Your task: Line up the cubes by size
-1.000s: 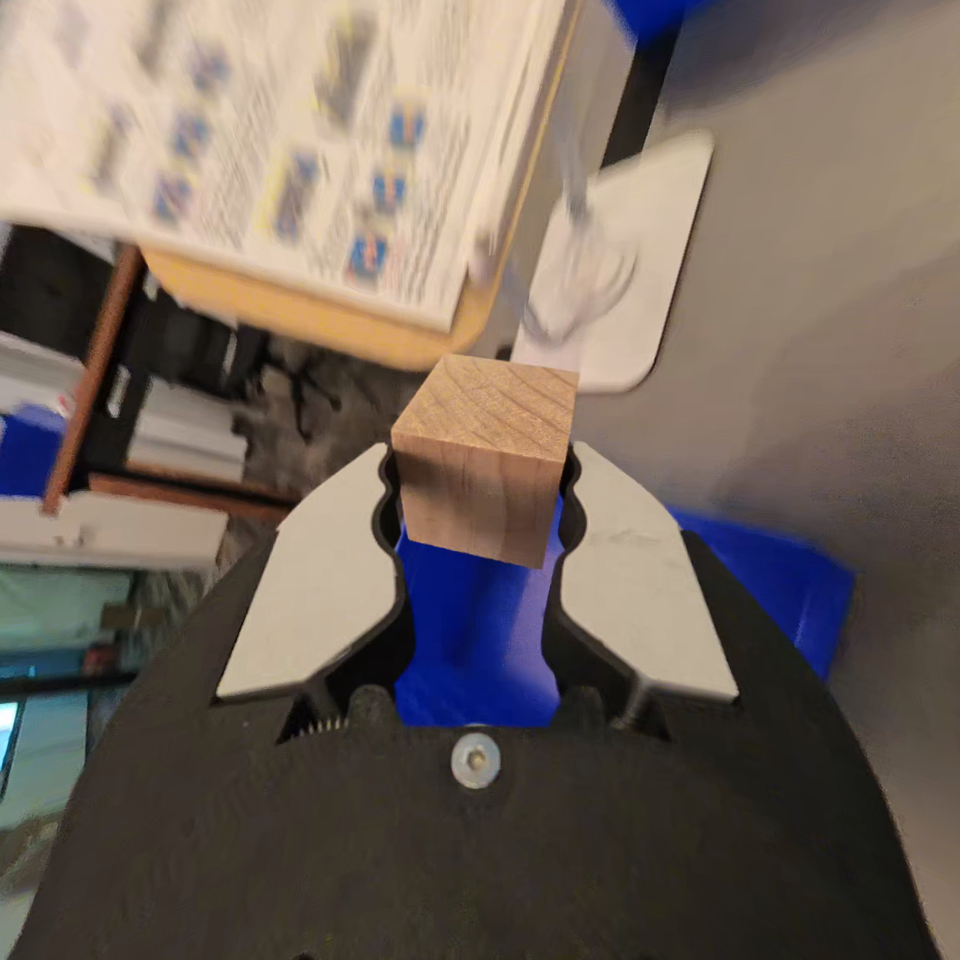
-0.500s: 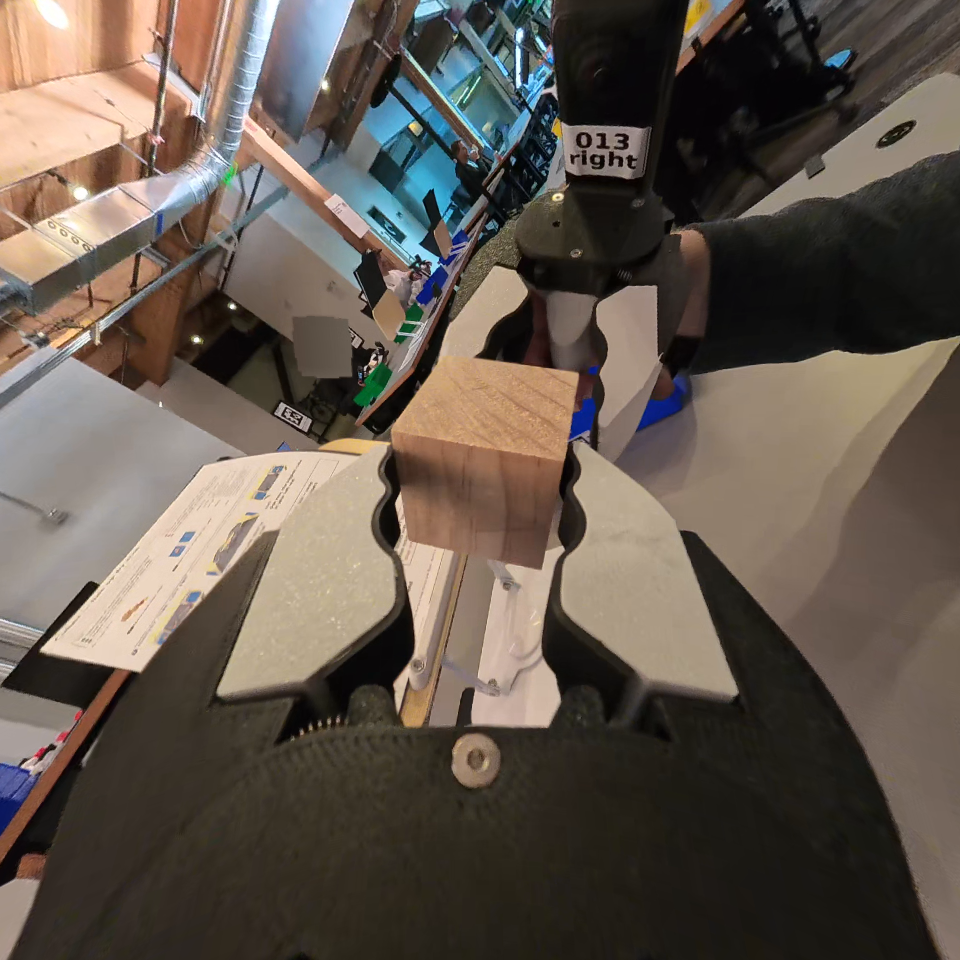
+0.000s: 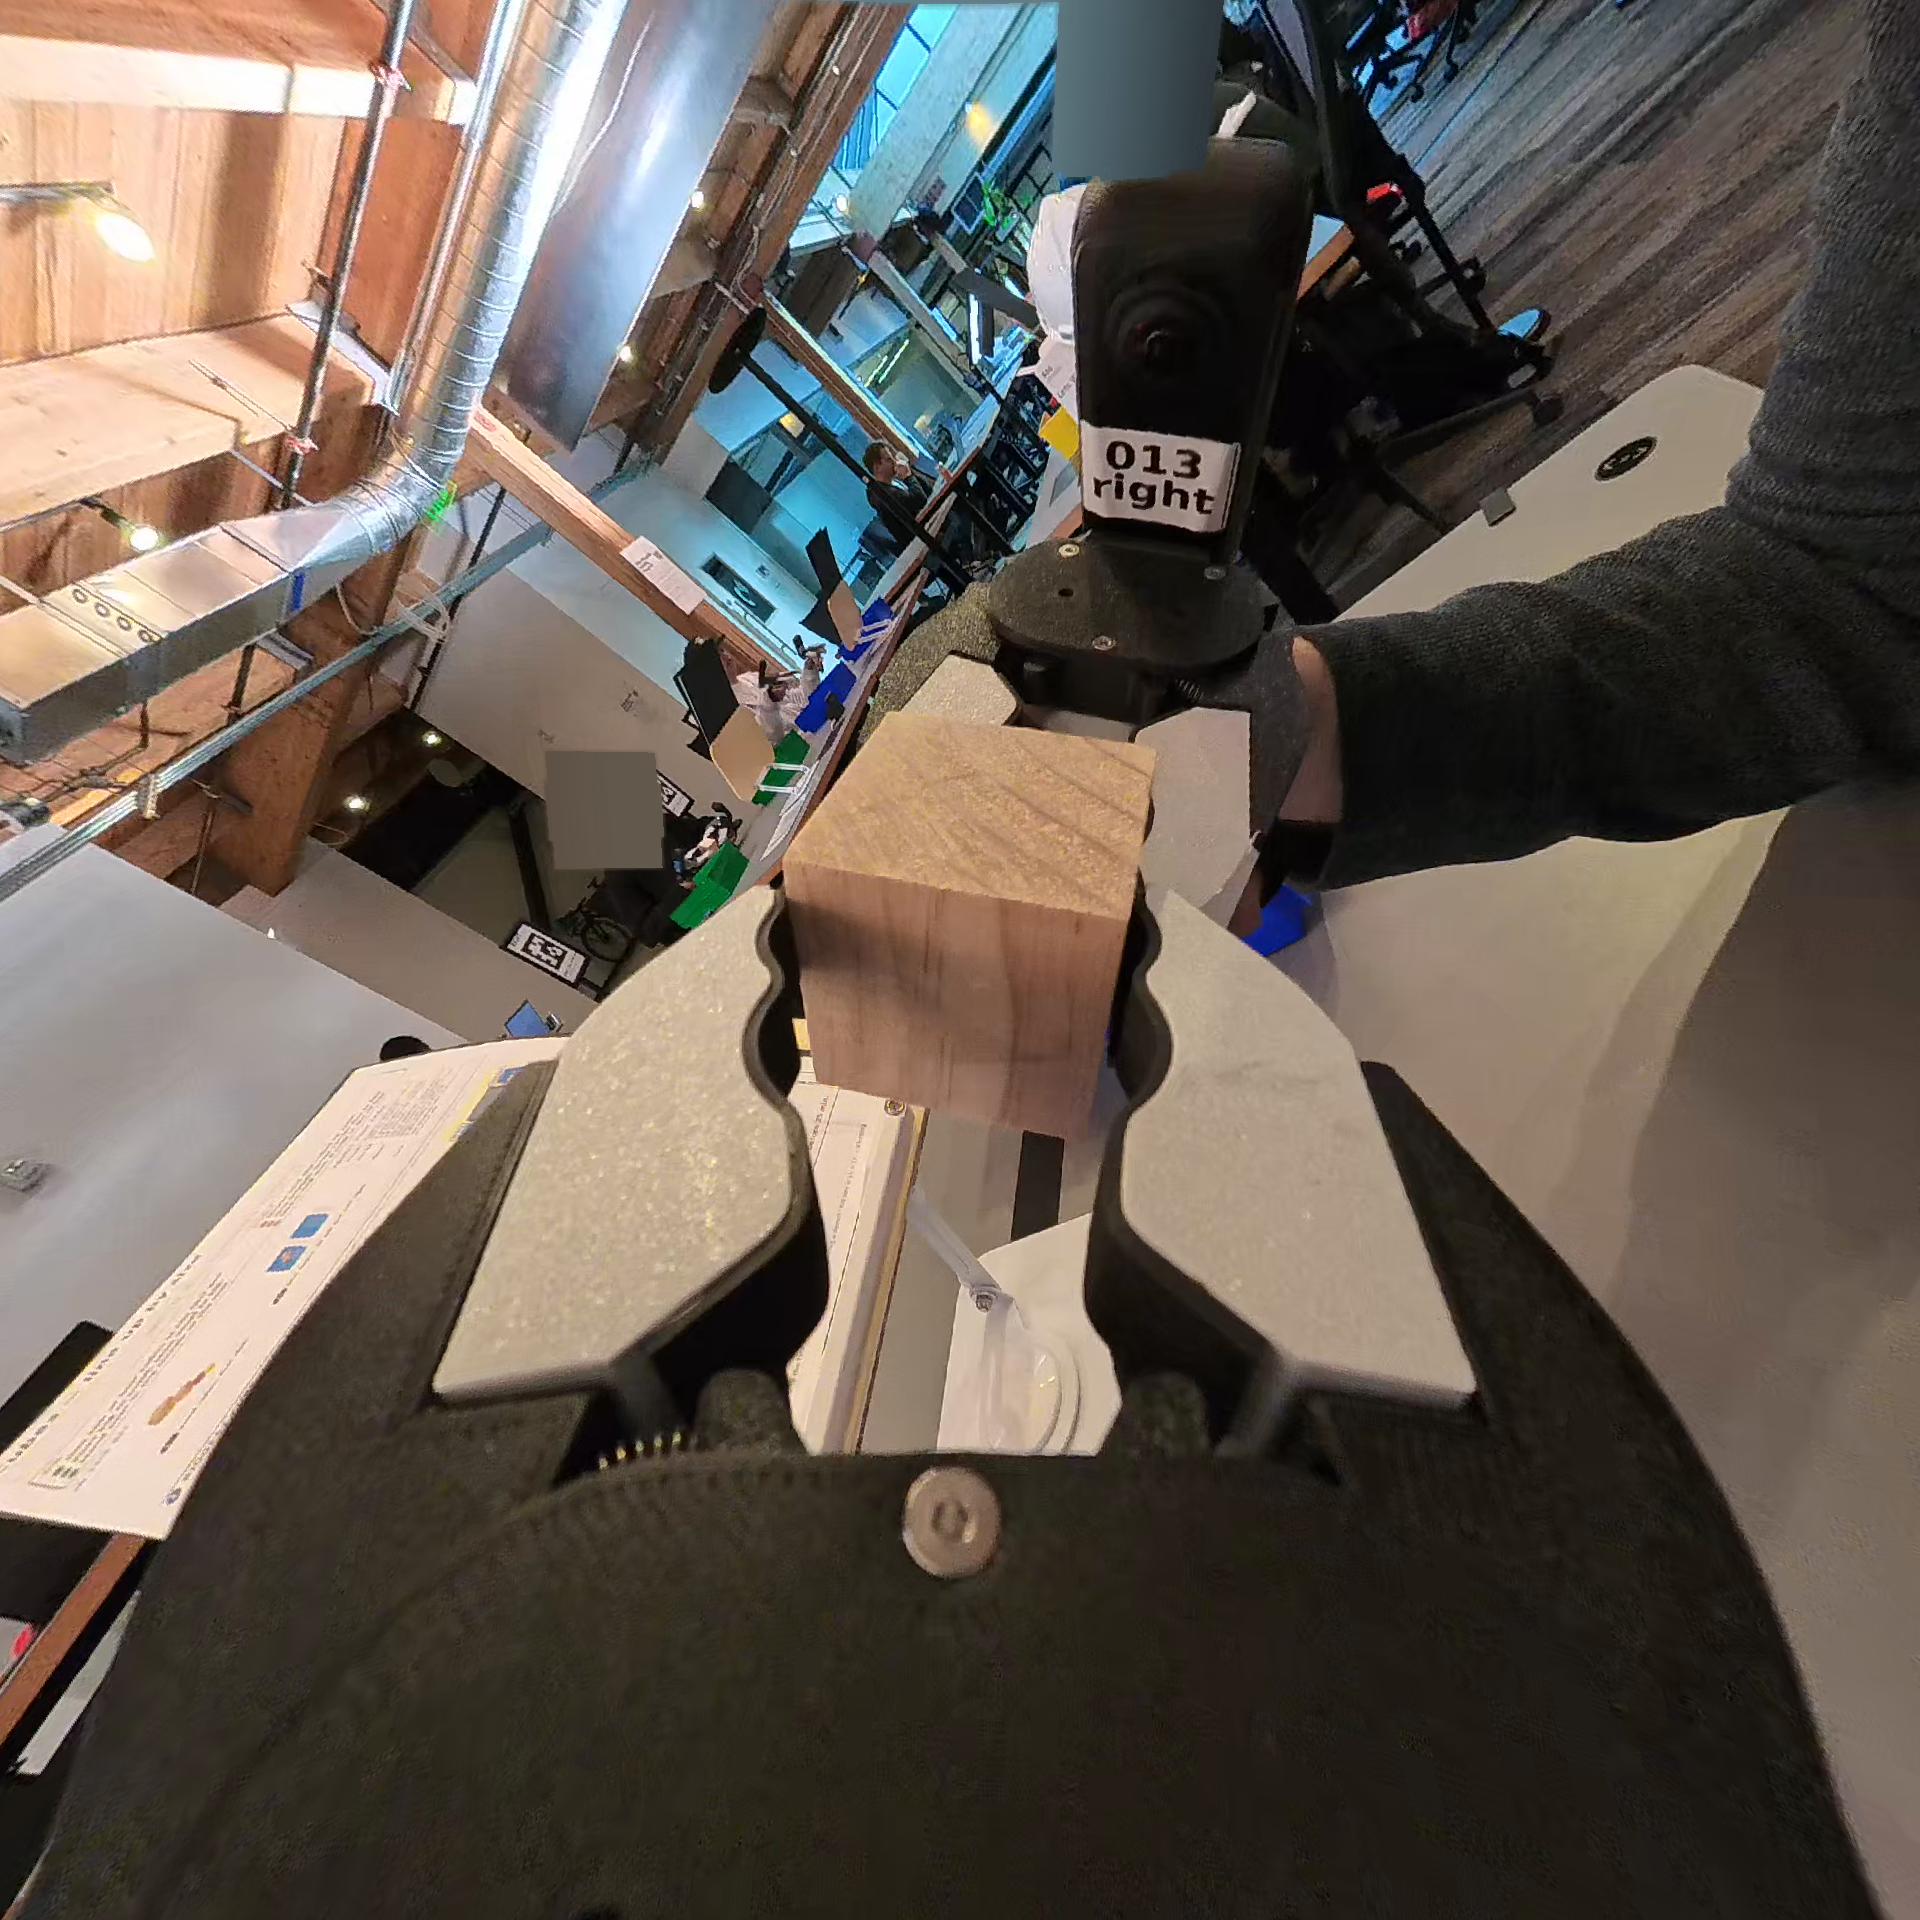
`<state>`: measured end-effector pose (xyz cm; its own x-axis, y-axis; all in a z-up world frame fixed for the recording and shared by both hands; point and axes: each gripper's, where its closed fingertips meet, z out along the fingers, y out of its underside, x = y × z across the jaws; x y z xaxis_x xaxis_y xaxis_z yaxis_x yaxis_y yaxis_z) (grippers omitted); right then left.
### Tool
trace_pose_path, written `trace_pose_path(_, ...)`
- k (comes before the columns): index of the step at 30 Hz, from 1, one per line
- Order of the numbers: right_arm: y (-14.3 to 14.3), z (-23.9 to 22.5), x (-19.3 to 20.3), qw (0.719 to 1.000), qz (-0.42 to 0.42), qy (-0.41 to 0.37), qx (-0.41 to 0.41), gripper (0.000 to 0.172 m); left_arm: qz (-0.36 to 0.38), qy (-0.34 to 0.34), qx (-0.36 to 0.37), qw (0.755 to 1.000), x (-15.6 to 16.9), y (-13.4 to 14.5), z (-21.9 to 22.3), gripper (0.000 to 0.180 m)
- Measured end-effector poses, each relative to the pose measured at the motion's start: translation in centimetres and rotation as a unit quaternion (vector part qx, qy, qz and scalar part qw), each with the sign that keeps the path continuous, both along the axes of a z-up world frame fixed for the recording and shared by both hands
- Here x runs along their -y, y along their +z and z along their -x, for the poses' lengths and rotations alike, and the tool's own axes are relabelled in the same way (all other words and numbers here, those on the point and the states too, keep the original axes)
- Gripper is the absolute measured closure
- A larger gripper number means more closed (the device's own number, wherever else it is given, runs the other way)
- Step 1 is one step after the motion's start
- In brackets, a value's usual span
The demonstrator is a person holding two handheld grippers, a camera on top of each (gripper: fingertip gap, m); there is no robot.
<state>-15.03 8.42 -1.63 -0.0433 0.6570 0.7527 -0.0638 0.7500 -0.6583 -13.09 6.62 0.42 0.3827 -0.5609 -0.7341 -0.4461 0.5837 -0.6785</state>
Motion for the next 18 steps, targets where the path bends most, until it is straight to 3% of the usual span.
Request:
trace_pose_path(12, 0.6, -0.7, -1.0, 1.000, 0.009, -0.016, -0.006, 0.113, -0.014, 0.022, 0.040, 0.999, 0.5, 1.9, 1.8, 0.120)
trace_pose_path(18, 1.2, -2.3, -2.9, 0.998, -0.003, -0.061, -0.006, 0.113, -0.042, 0.047, 0.045, 0.997, 1.2, 3.0, 3.1, 0.140)
